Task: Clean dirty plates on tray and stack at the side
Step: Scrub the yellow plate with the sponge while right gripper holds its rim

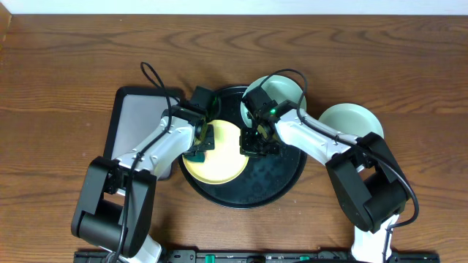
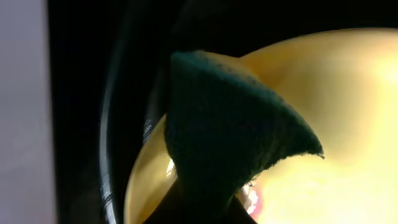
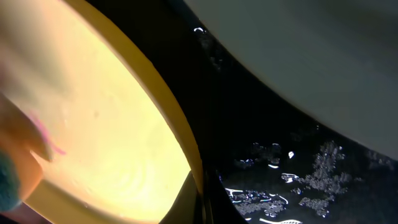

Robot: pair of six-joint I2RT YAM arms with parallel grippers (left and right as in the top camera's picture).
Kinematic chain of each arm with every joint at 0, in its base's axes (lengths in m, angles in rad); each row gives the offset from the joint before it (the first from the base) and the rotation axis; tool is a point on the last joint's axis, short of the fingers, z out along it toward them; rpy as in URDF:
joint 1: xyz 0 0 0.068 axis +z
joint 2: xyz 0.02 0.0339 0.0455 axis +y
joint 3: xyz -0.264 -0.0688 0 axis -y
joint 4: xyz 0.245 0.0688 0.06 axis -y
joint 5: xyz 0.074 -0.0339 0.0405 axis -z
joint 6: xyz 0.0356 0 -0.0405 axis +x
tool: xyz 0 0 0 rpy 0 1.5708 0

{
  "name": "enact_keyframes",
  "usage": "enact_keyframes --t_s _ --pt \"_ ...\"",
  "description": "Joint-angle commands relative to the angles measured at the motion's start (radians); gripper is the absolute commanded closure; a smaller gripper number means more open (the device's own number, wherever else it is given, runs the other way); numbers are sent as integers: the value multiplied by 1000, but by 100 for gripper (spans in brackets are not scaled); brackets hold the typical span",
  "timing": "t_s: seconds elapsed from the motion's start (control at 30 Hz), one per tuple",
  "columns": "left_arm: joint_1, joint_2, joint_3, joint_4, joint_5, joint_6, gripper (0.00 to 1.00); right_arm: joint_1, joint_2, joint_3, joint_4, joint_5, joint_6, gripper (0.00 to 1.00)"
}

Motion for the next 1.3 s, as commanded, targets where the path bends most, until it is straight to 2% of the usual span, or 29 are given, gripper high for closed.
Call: enact_keyframes --t_s 0.0,0.13,0.2,0.27,0.43,0.53,0.67,0.8,0.9,1.1,1.27 --pt "-8 8 -5 -70 -40 -58 92 -13 20 13 -5 3 -9 99" --pt "-31 8 -5 -113 140 47 93 -13 20 13 -4 3 -9 99" --pt "-40 8 -5 -105 195 62 93 -14 20 13 -5 2 -9 99" --pt "-48 8 -5 -82 217 71 92 -16 20 13 -5 -4 -14 99" --pt "-48 9 -5 -51 277 233 93 -19 20 13 -6 -9 -21 99" --pt "-48 9 -5 -41 219 229 93 -18 20 13 -5 -13 -20 99" --pt "-48 15 -6 -42 39 57 93 -18 20 13 -5 -13 -20 99" --pt "-50 24 -6 -97 79 53 93 -19 20 13 -6 -17 -28 99" --pt "-49 24 -6 -150 184 126 93 -27 20 13 -8 -31 -35 99" --pt "-49 24 -6 -192 459 380 92 -29 20 13 -8 -31 -35 99" --pt "-48 24 -6 -153 463 402 93 -29 20 12 -8 -31 -35 99"
